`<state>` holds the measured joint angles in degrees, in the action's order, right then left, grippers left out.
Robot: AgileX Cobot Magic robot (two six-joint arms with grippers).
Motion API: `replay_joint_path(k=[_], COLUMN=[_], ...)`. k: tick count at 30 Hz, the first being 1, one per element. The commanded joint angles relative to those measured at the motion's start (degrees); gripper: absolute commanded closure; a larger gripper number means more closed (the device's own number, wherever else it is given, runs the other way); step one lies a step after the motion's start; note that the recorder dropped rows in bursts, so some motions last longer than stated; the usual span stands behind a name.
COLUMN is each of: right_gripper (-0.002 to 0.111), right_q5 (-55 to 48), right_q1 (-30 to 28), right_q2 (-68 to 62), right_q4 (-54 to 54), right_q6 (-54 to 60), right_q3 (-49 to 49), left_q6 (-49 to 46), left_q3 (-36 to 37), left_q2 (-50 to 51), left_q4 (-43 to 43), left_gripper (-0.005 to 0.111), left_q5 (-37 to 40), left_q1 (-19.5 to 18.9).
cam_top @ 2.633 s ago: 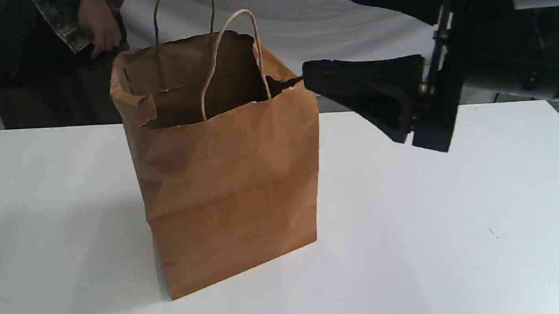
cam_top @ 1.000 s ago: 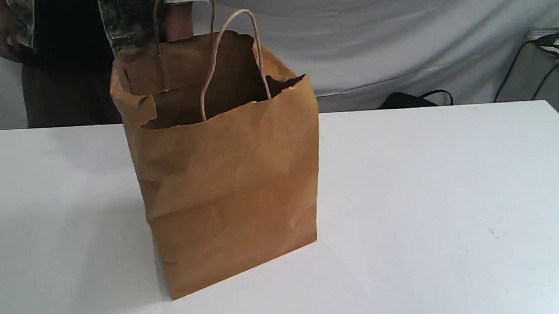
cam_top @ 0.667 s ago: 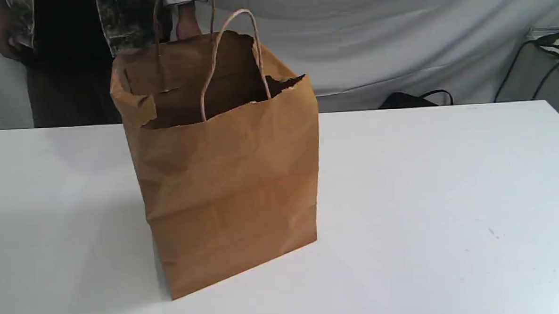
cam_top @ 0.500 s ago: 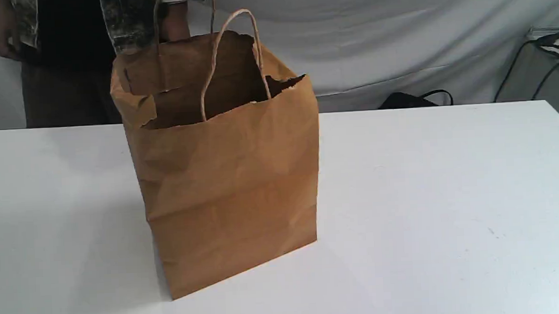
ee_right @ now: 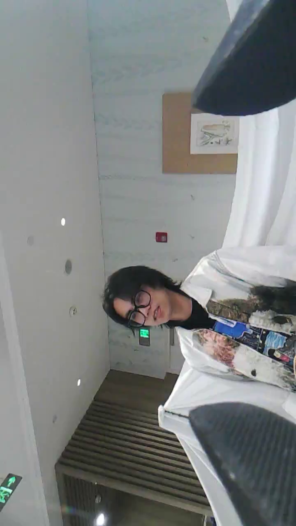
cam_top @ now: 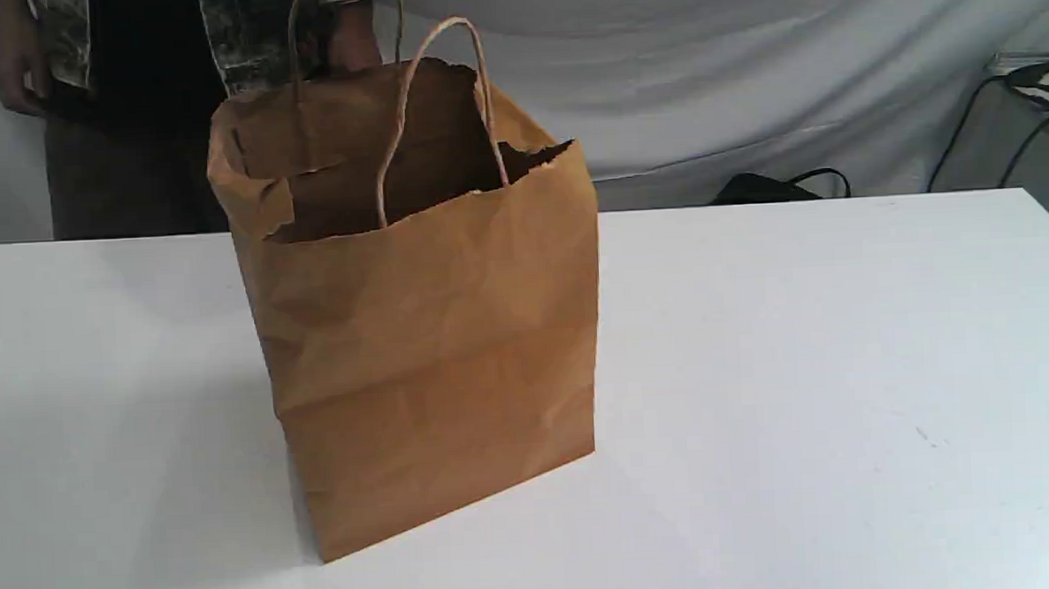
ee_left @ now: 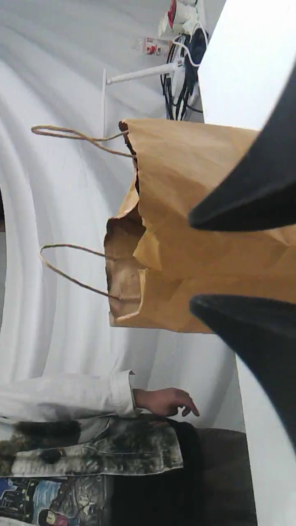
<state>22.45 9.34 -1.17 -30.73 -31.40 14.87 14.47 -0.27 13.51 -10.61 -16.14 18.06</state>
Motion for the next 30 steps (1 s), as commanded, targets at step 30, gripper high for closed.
replay_joint_path(k=[30], right_gripper=[0.016], right_q5=[-0.56], right_q1=[-0.28], right_q2=[0.23], right_q4=[0.29], right_q6=[-0.75], right_q3=[-0.36], left_q6=[10.79], left_q3=[0.27], left_q2=[-0.24], left_q4=[6.18], left_gripper=[0.078], left_q5=[16.15], left_q1=[0.15])
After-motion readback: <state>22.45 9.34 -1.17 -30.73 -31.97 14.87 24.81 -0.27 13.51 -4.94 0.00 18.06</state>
